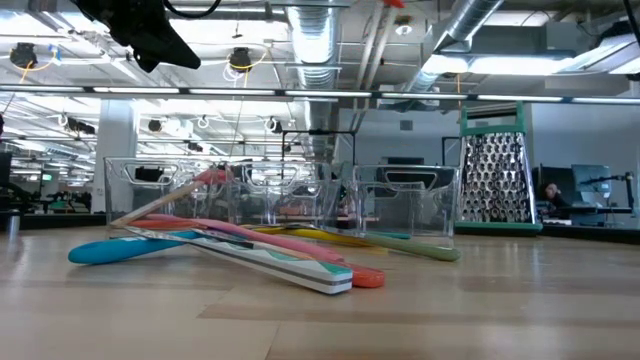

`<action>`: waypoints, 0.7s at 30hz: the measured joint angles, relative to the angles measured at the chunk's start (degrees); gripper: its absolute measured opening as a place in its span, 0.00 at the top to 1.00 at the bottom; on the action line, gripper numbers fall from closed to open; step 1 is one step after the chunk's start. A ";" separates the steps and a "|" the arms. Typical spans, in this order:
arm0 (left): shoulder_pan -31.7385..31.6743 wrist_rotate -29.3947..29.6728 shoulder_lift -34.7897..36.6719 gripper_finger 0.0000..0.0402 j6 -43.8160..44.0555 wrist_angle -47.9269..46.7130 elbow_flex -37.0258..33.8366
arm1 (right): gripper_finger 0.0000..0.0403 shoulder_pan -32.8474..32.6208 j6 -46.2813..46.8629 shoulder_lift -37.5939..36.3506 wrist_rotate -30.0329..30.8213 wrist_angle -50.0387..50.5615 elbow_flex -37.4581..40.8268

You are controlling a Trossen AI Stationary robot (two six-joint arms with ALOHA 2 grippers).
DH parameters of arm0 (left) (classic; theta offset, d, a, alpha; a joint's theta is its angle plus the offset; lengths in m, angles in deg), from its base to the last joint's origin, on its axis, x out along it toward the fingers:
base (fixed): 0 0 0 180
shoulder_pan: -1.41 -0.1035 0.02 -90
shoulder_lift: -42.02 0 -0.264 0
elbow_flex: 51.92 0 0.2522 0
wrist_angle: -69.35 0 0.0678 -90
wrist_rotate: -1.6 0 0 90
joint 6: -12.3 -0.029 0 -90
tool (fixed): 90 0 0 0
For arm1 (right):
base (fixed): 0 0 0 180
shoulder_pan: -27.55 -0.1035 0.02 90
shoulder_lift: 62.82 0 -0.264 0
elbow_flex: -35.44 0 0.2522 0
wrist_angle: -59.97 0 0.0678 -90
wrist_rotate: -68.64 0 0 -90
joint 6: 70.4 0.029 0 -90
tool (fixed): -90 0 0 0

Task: Pick & Place Kitchen Items
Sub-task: Put the orange spatula into the left transparent bin

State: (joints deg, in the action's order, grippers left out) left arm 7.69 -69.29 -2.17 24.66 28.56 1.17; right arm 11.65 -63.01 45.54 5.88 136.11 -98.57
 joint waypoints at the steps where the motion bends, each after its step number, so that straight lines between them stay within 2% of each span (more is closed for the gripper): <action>1: 0.00 -0.02 0.00 1.00 0.00 -0.01 0.00 | 0.95 0.57 -2.40 -0.86 -2.34 -1.36 0.00; 4: 0.00 -0.02 0.00 1.00 -0.02 -0.04 0.00 | 0.95 2.18 -7.30 -2.98 -6.84 -3.34 -0.02; 8: 0.00 -0.02 0.00 1.00 -0.04 -0.03 0.00 | 0.95 4.10 -11.40 -4.46 -9.00 -3.64 0.16; 11: 0.00 -0.02 0.00 1.00 -0.04 -0.02 0.00 | 0.95 5.82 -15.35 -5.87 -14.88 -7.08 3.94; 15: 0.00 -0.02 0.00 1.00 -0.04 -0.02 0.00 | 0.95 8.77 -17.88 -9.62 -21.21 -15.60 14.44; 21: 0.00 -0.02 0.00 1.00 0.07 0.19 0.00 | 0.95 13.49 -19.26 -17.95 -26.72 -34.32 36.28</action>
State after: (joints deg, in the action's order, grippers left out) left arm 7.69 -69.31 -2.17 24.73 28.75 1.17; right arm 25.14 -82.28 27.59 -20.84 101.78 -62.29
